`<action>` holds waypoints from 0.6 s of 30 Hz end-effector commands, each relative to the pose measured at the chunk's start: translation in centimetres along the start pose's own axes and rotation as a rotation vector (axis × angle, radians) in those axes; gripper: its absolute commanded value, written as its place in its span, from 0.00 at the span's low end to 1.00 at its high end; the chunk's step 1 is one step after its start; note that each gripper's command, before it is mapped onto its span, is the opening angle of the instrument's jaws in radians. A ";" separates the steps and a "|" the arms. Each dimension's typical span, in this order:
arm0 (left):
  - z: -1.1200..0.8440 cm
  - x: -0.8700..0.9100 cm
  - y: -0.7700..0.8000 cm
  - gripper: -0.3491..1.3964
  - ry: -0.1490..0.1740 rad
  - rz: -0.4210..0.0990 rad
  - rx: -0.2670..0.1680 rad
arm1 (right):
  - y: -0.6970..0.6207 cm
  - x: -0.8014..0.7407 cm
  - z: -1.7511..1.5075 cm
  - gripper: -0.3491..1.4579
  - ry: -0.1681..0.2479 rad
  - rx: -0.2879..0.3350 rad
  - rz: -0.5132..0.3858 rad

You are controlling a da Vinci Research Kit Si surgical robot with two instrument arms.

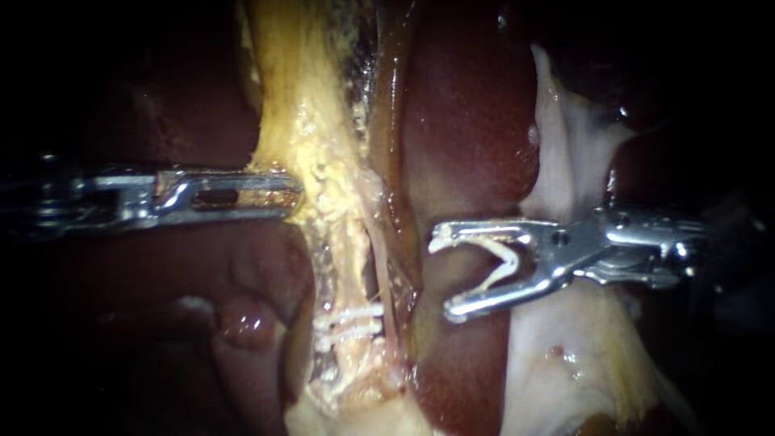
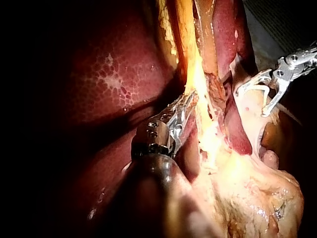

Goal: Clipping third clip left tube

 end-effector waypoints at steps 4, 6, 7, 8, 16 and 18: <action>-0.11 -0.01 -0.10 0.00 -0.012 -0.014 0.001 | 0.14 -0.18 0.17 0.52 -0.014 0.012 0.014; -0.14 -0.01 -0.14 0.00 -0.012 -0.010 0.000 | 0.21 -0.25 0.24 0.52 -0.016 0.014 0.021; -0.16 0.00 -0.16 0.00 -0.014 -0.011 0.002 | 0.24 -0.27 0.26 0.52 -0.016 0.013 0.025; -0.17 0.00 -0.18 0.00 -0.014 -0.011 0.002 | 0.27 -0.30 0.29 0.52 -0.016 0.012 0.024; -0.31 -0.03 -0.30 0.00 -0.022 -0.006 0.009 | 0.41 -0.37 0.44 0.52 -0.019 0.021 0.034; -0.32 -0.03 -0.30 0.00 -0.024 -0.001 0.012 | 0.43 -0.38 0.49 0.52 -0.019 0.022 0.038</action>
